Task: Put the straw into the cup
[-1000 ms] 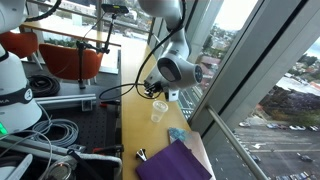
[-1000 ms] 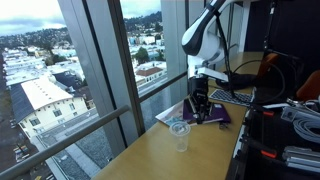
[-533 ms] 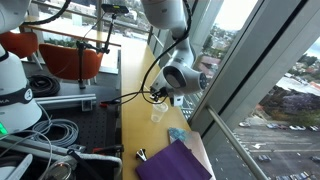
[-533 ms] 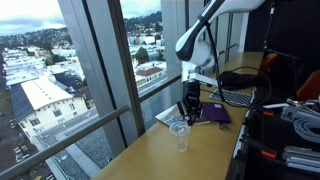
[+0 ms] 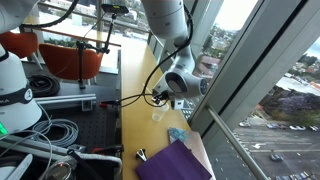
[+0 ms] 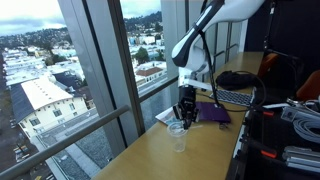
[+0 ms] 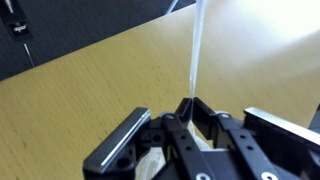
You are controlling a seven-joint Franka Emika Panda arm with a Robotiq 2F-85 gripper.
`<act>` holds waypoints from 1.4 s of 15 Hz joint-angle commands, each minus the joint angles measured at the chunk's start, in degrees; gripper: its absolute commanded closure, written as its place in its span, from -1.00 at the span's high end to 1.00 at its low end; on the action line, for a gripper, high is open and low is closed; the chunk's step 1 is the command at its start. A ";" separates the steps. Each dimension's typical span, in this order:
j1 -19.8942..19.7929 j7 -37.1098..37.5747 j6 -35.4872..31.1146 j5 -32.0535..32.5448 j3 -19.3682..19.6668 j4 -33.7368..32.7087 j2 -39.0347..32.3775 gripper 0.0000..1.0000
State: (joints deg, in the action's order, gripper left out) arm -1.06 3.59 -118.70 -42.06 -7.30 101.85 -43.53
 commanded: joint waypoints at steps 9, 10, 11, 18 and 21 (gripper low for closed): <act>3.45 9.21 -0.23 -0.88 0.56 3.20 5.50 -0.95; 3.70 9.90 -0.05 -0.80 0.71 3.35 5.93 -0.95; 3.86 10.57 0.14 -0.72 0.90 3.41 6.19 -0.95; 2.86 12.29 1.34 -0.84 2.09 3.64 6.10 -0.95; 2.28 12.00 1.65 -0.79 2.49 3.54 5.45 -0.95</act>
State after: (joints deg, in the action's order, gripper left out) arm 1.60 15.42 -118.69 -42.06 -5.46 104.89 -38.67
